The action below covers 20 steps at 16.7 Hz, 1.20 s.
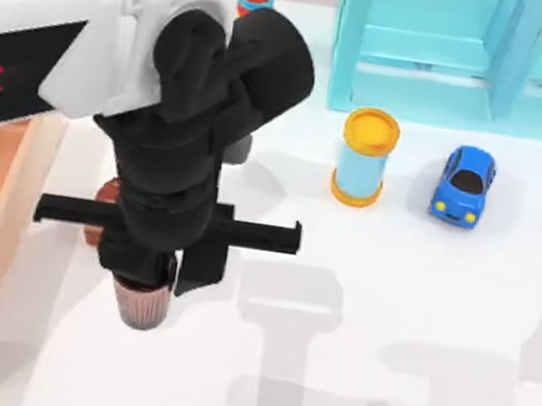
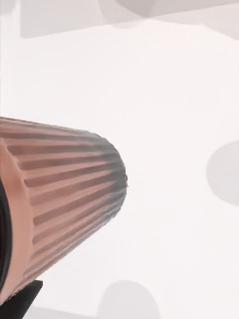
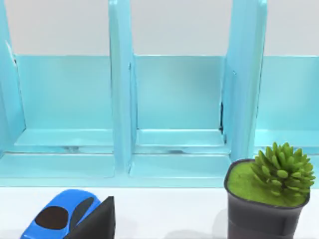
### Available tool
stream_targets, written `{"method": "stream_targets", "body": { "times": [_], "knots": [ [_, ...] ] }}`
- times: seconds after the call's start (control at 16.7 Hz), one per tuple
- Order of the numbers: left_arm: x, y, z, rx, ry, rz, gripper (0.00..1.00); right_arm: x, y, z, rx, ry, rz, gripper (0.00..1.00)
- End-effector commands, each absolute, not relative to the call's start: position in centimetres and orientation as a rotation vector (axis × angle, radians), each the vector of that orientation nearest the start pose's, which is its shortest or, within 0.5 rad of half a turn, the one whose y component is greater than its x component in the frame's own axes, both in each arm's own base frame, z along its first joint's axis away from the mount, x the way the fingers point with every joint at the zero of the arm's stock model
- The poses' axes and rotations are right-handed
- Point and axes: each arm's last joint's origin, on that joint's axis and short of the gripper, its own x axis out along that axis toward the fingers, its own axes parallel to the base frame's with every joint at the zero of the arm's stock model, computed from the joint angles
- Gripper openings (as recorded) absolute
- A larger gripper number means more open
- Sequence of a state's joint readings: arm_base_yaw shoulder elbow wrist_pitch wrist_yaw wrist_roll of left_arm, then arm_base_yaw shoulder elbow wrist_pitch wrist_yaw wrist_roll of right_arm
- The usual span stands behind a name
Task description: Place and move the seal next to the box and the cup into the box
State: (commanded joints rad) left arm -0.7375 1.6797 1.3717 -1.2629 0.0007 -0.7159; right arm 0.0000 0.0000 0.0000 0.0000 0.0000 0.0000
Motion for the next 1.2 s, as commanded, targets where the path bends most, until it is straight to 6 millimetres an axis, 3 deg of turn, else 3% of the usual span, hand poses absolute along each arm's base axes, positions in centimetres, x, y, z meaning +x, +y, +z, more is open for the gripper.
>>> {"method": "stream_targets", "body": {
  "times": [0.36,0.54,0.72,0.9,1.08,1.2],
  "knots": [
    [23.1,-19.9,24.9,0.018,1.571,-0.021,0.0,10.6,-0.1,16.0,0.0,0.0,0.0,1.0],
    [24.8,-17.4,25.2,0.007,1.575,-0.027,0.0,10.6,-0.1,16.0,0.0,0.0,0.0,1.0],
    [27.0,-12.1,25.3,-0.007,1.584,-0.03,0.0,10.6,-0.1,16.0,0.0,0.0,0.0,1.0],
    [28.0,-4.3,25.0,-0.026,1.601,-0.026,0.0,10.6,-0.1,16.0,0.0,0.0,0.0,1.0],
    [26.5,2.8,24.6,-0.046,1.61,-0.031,0.0,10.6,-0.1,16.0,0.0,0.0,0.0,1.0],
    [25.0,5.9,24.4,-0.055,1.603,-0.038,0.0,10.6,-0.1,16.0,0.0,0.0,0.0,1.0]
  ]
}}
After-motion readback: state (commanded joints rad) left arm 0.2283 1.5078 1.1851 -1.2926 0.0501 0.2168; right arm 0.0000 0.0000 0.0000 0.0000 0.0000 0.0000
